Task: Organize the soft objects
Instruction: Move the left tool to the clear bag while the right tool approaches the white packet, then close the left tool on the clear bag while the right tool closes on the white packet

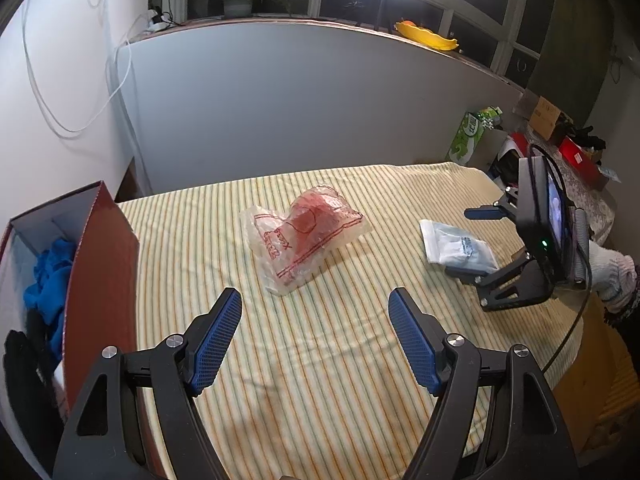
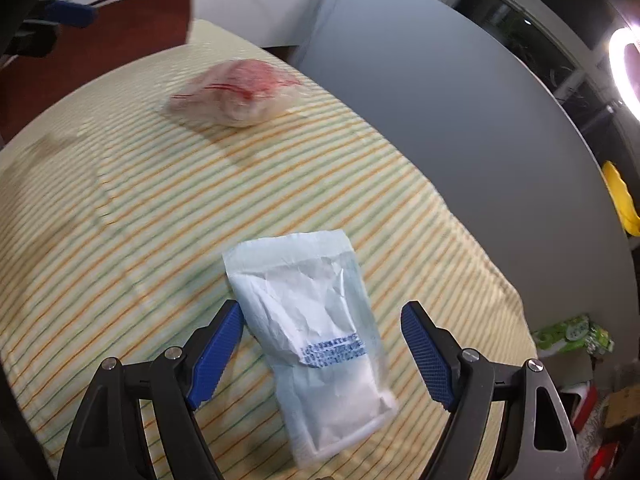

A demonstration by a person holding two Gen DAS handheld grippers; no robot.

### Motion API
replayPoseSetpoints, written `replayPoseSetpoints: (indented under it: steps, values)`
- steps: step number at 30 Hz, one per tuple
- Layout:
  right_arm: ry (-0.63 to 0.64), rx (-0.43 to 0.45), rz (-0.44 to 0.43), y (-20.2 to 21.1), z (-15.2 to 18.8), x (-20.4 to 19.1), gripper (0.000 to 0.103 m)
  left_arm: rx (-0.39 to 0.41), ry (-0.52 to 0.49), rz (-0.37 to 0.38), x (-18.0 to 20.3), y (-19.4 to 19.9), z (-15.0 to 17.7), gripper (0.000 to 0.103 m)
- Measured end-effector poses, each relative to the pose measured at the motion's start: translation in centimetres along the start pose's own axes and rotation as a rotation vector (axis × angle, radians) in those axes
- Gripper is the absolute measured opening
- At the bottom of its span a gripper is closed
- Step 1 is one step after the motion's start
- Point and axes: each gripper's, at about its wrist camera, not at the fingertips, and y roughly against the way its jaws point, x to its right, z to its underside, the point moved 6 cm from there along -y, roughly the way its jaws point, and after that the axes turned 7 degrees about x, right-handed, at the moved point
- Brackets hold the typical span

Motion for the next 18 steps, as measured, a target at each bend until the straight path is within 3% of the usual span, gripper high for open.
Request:
replayPoseSetpoints:
  steps: [11, 18]
  values:
    - [-0.452, -0.051, -0.094, -1.5, 2.3, 5.7, 0.078, -0.040, -0.104, 0.039, 1.7, -4.4, -1.8, 0.076]
    - [-0.445, -0.034, -0.227, -0.2, 3.0, 5.8, 0.078, -0.107, -0.265, 0.024, 2.8, -8.7, -3.0, 0.076]
